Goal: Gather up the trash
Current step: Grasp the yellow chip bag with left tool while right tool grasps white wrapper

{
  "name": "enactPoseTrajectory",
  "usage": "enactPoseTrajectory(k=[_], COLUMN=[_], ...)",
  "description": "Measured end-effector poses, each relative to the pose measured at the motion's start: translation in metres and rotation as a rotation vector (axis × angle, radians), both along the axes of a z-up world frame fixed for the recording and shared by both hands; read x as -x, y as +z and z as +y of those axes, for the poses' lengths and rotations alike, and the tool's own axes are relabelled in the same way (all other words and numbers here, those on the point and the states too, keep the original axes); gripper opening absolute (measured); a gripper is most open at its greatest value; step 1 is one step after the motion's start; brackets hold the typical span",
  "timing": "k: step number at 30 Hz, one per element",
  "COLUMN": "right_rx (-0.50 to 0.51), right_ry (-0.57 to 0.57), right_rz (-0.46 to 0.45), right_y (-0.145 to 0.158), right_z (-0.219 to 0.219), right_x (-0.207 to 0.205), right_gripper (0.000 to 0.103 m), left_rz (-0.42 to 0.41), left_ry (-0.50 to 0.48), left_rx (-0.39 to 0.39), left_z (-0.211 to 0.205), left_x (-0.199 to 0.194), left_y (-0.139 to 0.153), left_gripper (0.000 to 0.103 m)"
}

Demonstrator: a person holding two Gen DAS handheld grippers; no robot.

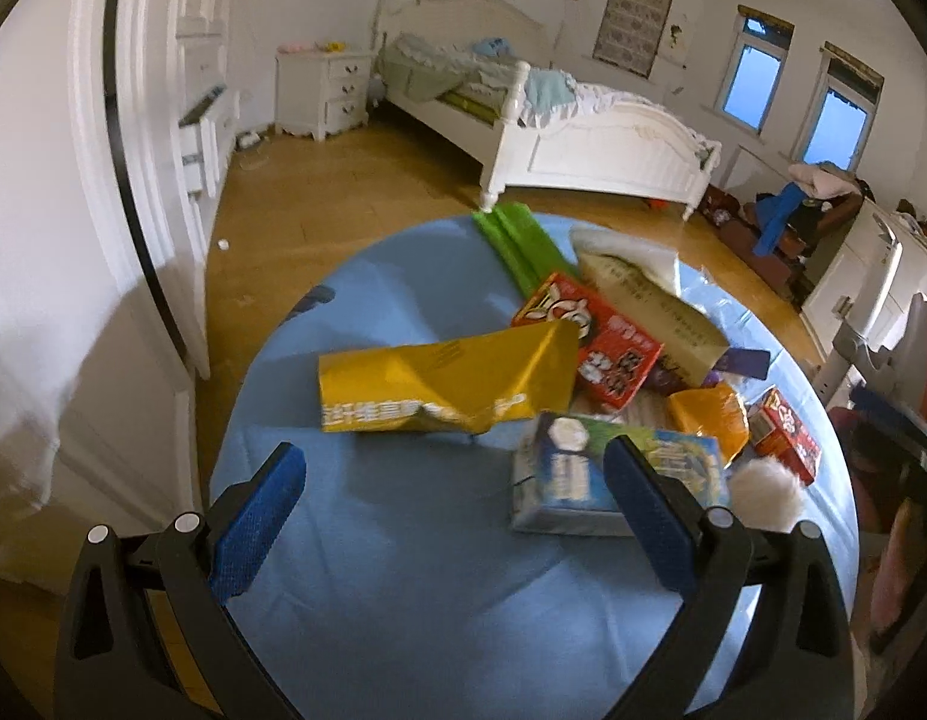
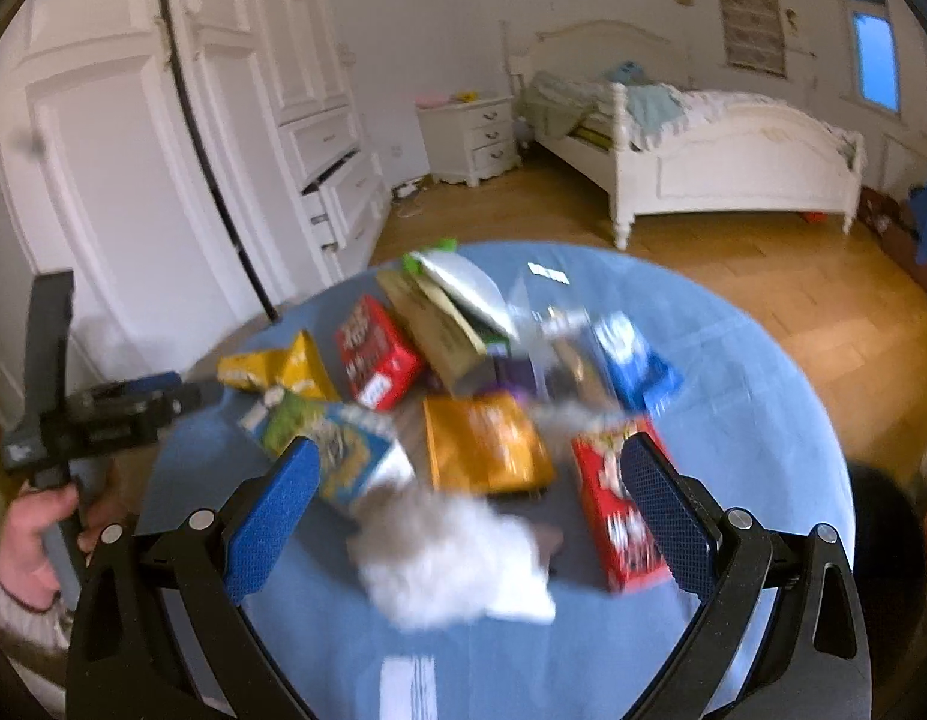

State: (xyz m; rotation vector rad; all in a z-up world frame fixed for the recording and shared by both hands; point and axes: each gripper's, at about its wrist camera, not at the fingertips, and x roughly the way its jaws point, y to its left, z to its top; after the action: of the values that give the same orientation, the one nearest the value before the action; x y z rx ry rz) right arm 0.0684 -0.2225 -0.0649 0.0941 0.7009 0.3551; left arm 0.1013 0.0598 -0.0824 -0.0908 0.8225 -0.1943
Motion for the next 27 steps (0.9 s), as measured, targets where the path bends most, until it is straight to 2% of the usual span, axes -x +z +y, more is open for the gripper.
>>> enactPoseTrajectory(k=[3,5,11,14,16,17,18,19,20,22,23,25,27], right_rx=[-0.002,0.018,0.068,0.048,0.045,0.05,0.054,0.049,0.043,0.024,0.015,-0.012,-0.036], right_ry=[0.048,0.07,0.094,0.11,0.126,0.136,0.142,0.15,0.155,0.161,0.16,0.146,0.13], right_rz=[0.014,0.022,0.025,0.061,0.084,0.098,0.117,0.143,0.163,0.211,0.226,0.237,0.226], right_y=[0.009,0.011,0.012,0.008,0.005,0.002,-0.001,-0.006,-0.009,-0.017,-0.02,-0.024,-0.023], right_z=[0.01,0.019,0.039,0.045,0.049,0.053,0.057,0.059,0.061,0.063,0.064,0.061,0.057], right_x=[-0.027,-0.045,-0.085,-0.111,-0.127,-0.137,-0.145,-0.155,-0.163,-0.178,-0.183,-0.188,-0.186], right_gripper=[0.099,0.099,0.099,0.095,0.083,0.079,0.073,0.067,0.066,0.051,0.046,0.031,0.026], left_rz=[0.021,0.018,-0.006,-0.026,-0.045,-0.046,-0.036,-0.01,0.011,0.053,0.071,0.098,0.1], left_ry=[-0.039,-0.072,-0.197,-0.304,-0.361,-0.393,-0.413,-0.438,-0.452,-0.469,-0.471,-0.469,-0.451], left_rx=[0.024,0.012,-0.055,-0.144,-0.227,-0.242,-0.242,-0.233,-0.221,-0.186,-0.172,-0.14,-0.102], left_z=[0.009,0.009,-0.002,-0.018,-0.03,-0.034,-0.035,-0.035,-0.034,-0.031,-0.029,-0.026,-0.022], left_x=[-0.009,-0.017,-0.039,-0.051,-0.057,-0.061,-0.065,-0.071,-0.075,-0.085,-0.09,-0.093,-0.095], left_y=[-0.002,-0.001,0.005,0.004,0.0,-0.002,-0.004,-0.008,-0.011,-0.018,-0.023,-0.03,-0.033], left_gripper=[0.098,0.098,0.098,0.098,0.097,0.095,0.088,0.08,0.077,0.07,0.068,0.05,0.048])
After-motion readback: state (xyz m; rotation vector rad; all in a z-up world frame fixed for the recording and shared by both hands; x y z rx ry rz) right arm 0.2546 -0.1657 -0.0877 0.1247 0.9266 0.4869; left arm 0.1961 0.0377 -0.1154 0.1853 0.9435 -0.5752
